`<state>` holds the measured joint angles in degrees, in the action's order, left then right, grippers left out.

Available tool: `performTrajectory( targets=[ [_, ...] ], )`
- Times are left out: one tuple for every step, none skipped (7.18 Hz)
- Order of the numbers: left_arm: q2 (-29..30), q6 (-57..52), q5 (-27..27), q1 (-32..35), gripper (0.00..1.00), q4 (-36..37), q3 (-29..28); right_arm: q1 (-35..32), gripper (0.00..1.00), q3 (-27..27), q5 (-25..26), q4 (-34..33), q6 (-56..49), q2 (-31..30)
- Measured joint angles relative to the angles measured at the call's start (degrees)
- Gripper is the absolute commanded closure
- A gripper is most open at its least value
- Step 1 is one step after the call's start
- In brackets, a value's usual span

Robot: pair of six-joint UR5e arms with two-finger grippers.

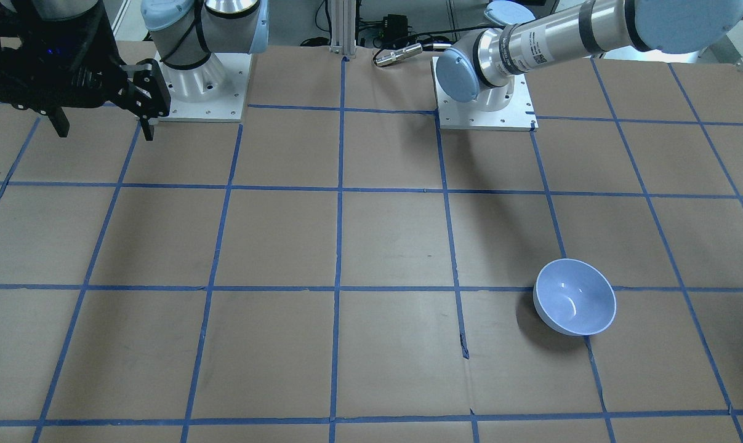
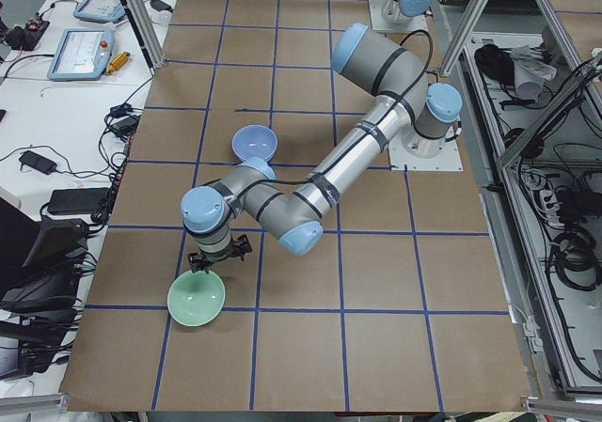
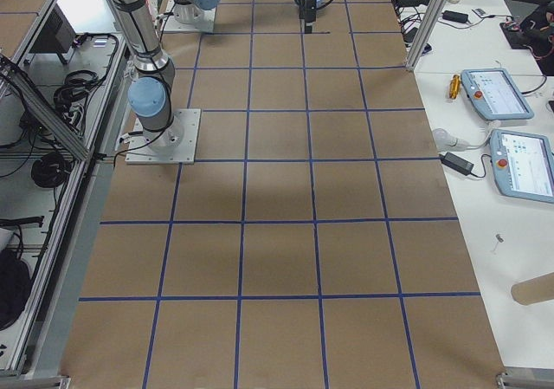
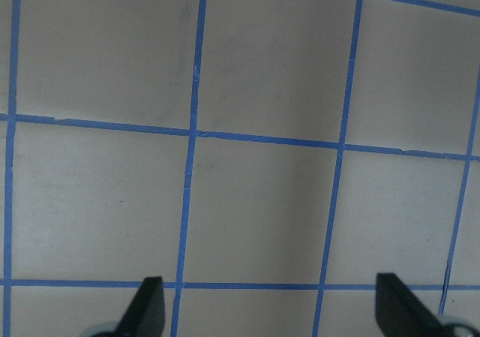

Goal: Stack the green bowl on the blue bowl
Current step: 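Lower the left gripper onto the pale green bowl rim and grasp it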

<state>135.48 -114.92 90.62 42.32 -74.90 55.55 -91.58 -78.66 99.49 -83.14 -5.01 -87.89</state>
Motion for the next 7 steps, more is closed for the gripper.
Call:
performTrajectory(
  targets=[
    [1.79, -1.13, -0.02, -0.02, 0.0, 0.56, -1.91, 0.0, 0.0, 0.0, 0.0, 0.0, 0.0, 0.0],
    [3.35, -2.13, -0.08, -0.13, 0.0, 1.16, -3.31, 0.01, 0.0, 0.0, 0.0, 0.0, 0.0, 0.0],
    [4.63, -3.06, -0.14, -0.26, 0.0, 2.05, -4.18, 0.03, 0.0, 0.0, 0.0, 0.0, 0.0, 0.0],
    [5.56, -3.96, -0.18, -0.37, 0.0, 3.03, -4.66, 0.03, 0.0, 0.0, 0.0, 0.0, 0.0, 0.0],
    [6.5, -4.6, -0.23, -0.6, 0.0, 3.67, -4.94, 0.01, 0.0, 0.0, 0.0, 0.0, 0.0, 0.0],
    [7.38, -4.95, -0.27, -0.95, 0.0, 3.93, -5.05, 0.0, 0.0, 0.0, 0.0, 0.0, 0.0, 0.0],
    [8.22, -5.46, -0.3, -1.26, 0.0, 4.02, -5.08, 0.0, 0.0, 0.0, 0.0, 0.0, 0.0, 0.0]
  ],
)
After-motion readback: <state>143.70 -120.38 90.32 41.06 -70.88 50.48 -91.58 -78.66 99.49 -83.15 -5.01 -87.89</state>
